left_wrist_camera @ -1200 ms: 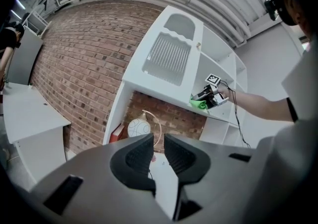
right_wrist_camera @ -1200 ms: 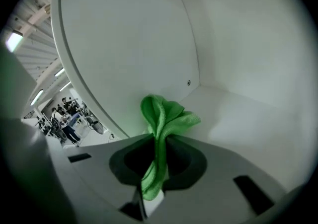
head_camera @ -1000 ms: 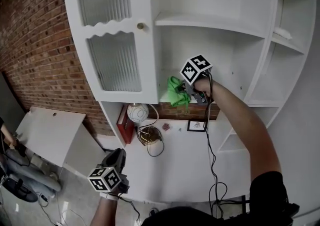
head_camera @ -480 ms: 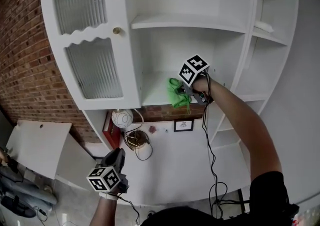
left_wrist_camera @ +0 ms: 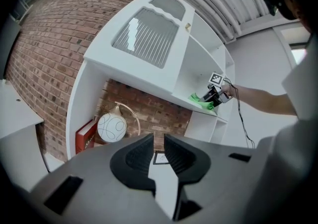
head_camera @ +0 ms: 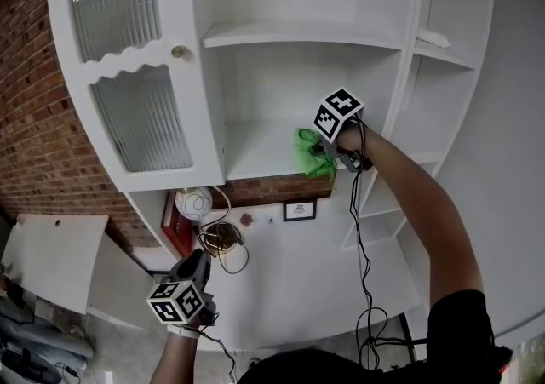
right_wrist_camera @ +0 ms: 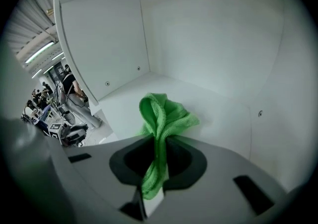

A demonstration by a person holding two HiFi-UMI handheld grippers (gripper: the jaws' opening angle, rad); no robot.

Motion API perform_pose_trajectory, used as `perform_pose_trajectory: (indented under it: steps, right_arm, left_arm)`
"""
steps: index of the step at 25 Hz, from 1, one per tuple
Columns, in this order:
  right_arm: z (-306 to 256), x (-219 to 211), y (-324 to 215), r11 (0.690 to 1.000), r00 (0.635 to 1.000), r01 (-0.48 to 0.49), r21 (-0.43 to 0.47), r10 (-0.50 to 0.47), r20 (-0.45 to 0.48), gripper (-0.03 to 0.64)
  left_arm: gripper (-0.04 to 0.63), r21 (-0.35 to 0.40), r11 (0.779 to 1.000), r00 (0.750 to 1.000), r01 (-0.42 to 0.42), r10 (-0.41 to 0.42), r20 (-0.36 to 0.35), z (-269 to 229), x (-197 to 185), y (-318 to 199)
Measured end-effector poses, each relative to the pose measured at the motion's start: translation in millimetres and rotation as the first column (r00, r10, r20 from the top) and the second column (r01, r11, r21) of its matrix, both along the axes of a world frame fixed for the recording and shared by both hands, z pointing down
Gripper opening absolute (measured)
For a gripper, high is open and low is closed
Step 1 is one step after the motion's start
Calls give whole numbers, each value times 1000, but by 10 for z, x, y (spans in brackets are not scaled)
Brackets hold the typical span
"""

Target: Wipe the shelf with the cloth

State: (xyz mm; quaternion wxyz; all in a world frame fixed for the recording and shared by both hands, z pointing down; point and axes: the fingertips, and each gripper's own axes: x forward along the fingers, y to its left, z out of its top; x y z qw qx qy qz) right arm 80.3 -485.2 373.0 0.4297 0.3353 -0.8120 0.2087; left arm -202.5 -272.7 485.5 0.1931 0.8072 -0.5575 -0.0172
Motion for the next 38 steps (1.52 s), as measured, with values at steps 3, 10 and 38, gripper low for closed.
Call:
perform_pose_trajectory:
  steps: [3, 10, 38]
  right_arm:
    - [3, 121, 3, 1000, 999, -20, 5, 20, -34, 43]
    - [4, 331, 8, 998, 980, -42, 40, 49, -195, 43]
    - [12, 1135, 127, 984, 646, -87, 158, 177, -743, 43]
  left_arm:
    - [64, 8, 1000, 1000, -19, 19, 7, -21, 51, -47]
    - [64, 25, 997, 997, -67, 66, 29, -47, 159, -122]
    - [64, 44, 979, 979, -198, 196, 54, -66, 95, -348]
